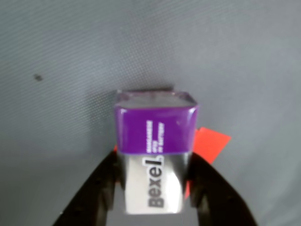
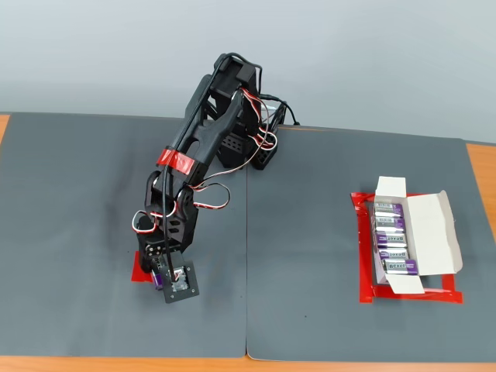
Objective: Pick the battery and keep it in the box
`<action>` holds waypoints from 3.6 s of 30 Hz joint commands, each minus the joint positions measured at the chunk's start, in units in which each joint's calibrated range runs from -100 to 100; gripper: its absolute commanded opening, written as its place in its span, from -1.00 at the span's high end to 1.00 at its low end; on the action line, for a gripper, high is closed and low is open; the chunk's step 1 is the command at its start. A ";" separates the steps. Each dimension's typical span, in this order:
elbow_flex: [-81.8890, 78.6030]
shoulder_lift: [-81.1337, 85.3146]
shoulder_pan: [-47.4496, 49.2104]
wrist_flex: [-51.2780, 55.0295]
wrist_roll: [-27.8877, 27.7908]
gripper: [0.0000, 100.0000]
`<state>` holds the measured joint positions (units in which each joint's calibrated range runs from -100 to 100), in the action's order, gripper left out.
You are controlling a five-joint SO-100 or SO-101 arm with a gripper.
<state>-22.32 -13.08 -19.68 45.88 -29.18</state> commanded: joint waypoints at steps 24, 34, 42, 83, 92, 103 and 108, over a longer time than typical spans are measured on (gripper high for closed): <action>1.20 27.29 13.82 0.13 12.17 0.83; 0.92 34.24 25.68 0.13 14.67 0.83; 4.09 34.66 36.95 7.68 14.67 0.83; 18.02 11.52 68.72 12.97 17.69 0.81; 18.92 7.36 70.74 12.71 17.75 0.81; 18.65 5.92 70.74 9.94 17.96 0.81; 18.02 5.92 70.74 10.28 18.01 0.67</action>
<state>-6.96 -7.90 51.22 56.55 -11.45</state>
